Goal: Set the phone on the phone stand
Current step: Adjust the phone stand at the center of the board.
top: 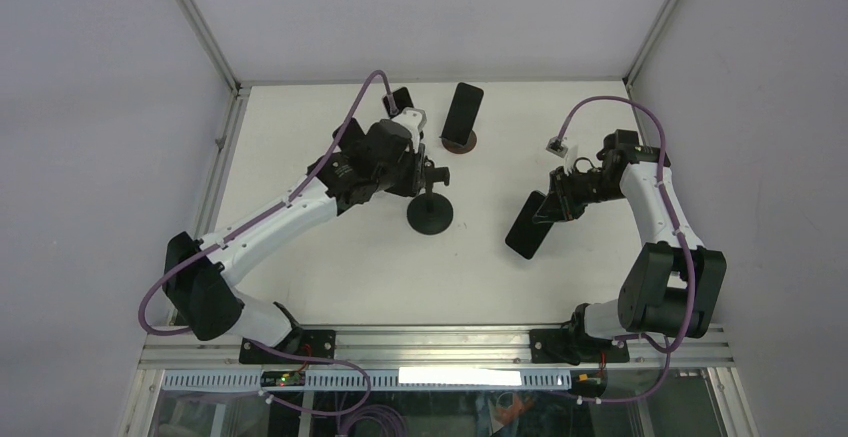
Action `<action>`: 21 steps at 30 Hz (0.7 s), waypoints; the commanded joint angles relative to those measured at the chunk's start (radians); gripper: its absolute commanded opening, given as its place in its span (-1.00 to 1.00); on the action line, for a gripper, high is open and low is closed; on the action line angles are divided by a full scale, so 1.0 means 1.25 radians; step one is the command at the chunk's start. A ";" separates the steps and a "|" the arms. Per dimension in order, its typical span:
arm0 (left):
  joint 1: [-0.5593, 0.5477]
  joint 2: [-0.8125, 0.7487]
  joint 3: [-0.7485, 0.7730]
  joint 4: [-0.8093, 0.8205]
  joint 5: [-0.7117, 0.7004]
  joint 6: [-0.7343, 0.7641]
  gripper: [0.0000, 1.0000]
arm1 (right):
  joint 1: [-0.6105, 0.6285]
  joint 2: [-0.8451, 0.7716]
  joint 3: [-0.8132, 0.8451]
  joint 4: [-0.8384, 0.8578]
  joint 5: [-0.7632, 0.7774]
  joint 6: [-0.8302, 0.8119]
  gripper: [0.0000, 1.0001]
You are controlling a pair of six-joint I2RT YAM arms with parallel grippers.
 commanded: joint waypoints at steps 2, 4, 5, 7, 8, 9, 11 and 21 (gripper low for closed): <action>0.040 -0.053 0.051 0.035 0.264 0.093 -0.84 | -0.007 -0.013 0.004 -0.017 -0.045 -0.012 -1.00; 0.049 -0.044 0.049 0.034 0.301 0.098 -0.84 | -0.008 -0.012 0.004 -0.016 -0.046 -0.012 -1.00; 0.052 -0.040 0.048 0.034 0.315 0.100 -0.84 | -0.007 -0.012 0.004 -0.016 -0.046 -0.012 -1.00; 0.054 -0.032 0.048 0.035 0.336 0.100 -0.84 | -0.008 -0.011 0.004 -0.017 -0.045 -0.012 -1.00; 0.055 -0.029 0.048 0.034 0.340 0.101 -0.83 | -0.007 -0.010 0.004 -0.017 -0.046 -0.011 -1.00; 0.055 -0.026 0.047 0.034 0.342 0.100 -0.83 | -0.008 -0.009 0.004 -0.016 -0.046 -0.012 -1.00; 0.055 -0.023 0.046 0.035 0.343 0.101 -0.83 | -0.008 -0.008 0.004 -0.016 -0.045 -0.012 -1.00; 0.055 -0.019 0.046 0.035 0.328 0.077 -0.53 | -0.008 -0.005 0.004 -0.016 -0.045 -0.012 -1.00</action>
